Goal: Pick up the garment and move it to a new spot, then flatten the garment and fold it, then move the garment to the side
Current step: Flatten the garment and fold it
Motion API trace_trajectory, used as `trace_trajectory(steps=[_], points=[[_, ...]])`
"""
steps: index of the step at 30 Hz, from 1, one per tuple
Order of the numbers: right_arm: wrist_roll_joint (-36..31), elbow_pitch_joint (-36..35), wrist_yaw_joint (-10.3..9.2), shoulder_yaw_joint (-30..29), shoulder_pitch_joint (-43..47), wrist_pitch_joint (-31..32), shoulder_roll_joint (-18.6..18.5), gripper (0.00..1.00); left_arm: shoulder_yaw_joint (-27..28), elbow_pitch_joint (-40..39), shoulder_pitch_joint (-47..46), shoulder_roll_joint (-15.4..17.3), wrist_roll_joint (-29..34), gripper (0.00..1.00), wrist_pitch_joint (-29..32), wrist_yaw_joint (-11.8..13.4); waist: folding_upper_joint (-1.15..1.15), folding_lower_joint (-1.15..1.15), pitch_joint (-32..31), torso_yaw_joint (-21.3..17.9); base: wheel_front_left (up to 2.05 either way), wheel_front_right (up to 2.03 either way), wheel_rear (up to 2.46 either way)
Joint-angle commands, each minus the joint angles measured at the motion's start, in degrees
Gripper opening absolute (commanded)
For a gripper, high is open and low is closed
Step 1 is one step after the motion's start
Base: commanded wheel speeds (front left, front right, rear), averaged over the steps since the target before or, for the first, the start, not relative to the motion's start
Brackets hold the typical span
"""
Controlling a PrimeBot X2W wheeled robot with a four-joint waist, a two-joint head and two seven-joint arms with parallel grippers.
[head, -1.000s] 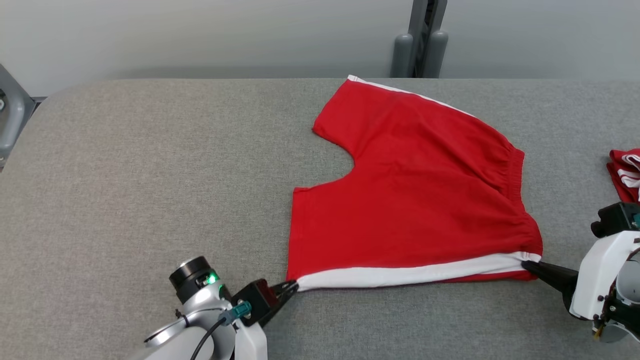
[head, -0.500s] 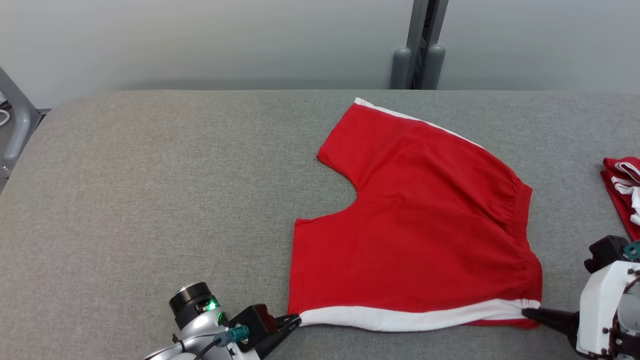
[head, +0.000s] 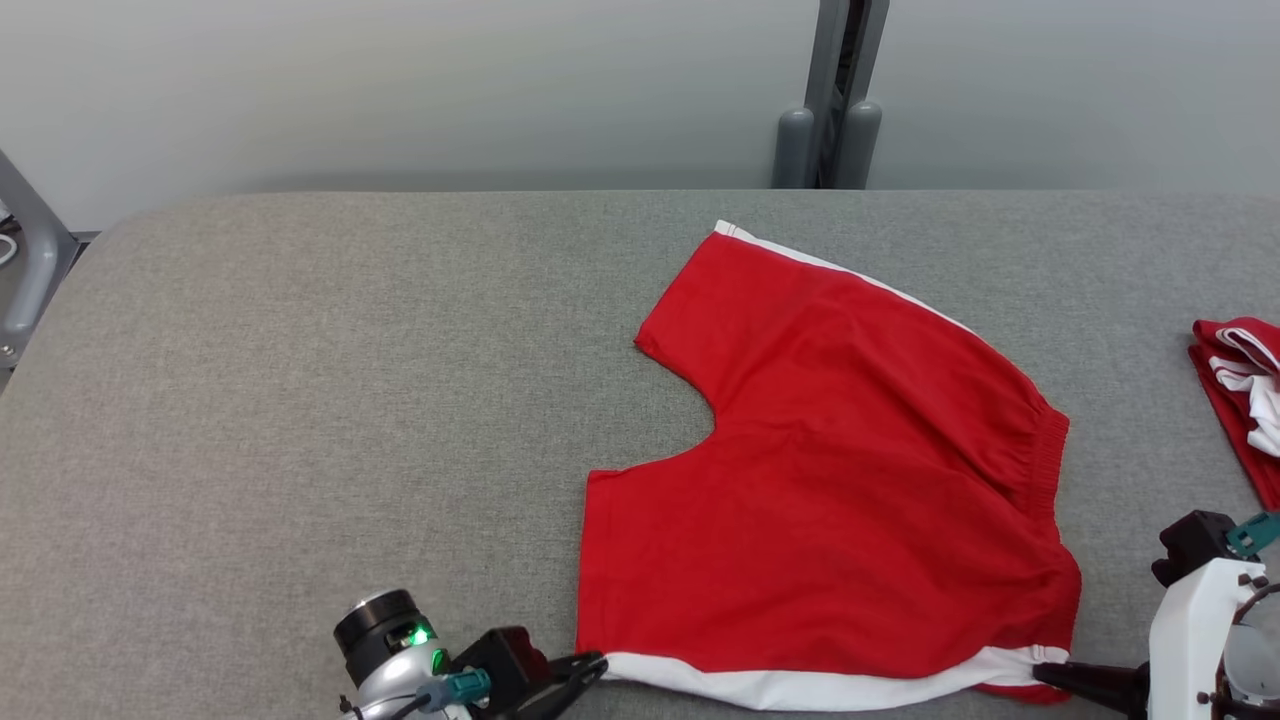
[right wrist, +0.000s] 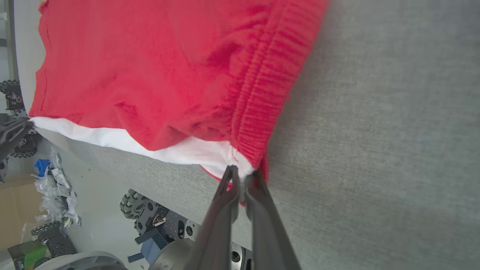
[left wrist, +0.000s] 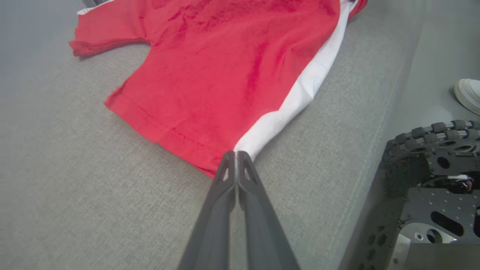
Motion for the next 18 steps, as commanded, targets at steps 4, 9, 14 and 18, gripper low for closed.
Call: trace_trajectory(steps=[4,9,14,18], points=[[1.16,-1.44,0.00,-1.65,0.01,-1.57,0.13,0.00,1.91,-2.16,-1.47,0.87,-1.10,0.00,-0.79,1.45,0.00,0.00,0.01,-0.65,0.00,0.00,0.00],[2.38,-4.36,0.00,-4.11,-0.88,-3.54,-0.48,0.00,5.37,-5.01,-2.95,1.73,-2.86,0.00,-2.15,3.09,0.00,0.00,0.52,-2.08,0.00,0.00,0.00],[2.77,-7.25,0.01,-7.46,-2.16,-6.68,-0.66,0.00,9.34,-6.73,-5.47,2.68,-4.85,0.00,-2.91,4.42,0.00,0.00,1.72,-4.20,0.00,0.00,0.00],[1.78,-8.63,0.01,-10.04,-3.38,-9.90,0.65,0.00,12.49,-6.28,-8.17,3.04,-6.26,0.00,-2.99,5.51,0.00,0.00,3.34,-6.40,0.00,0.00,0.00]])
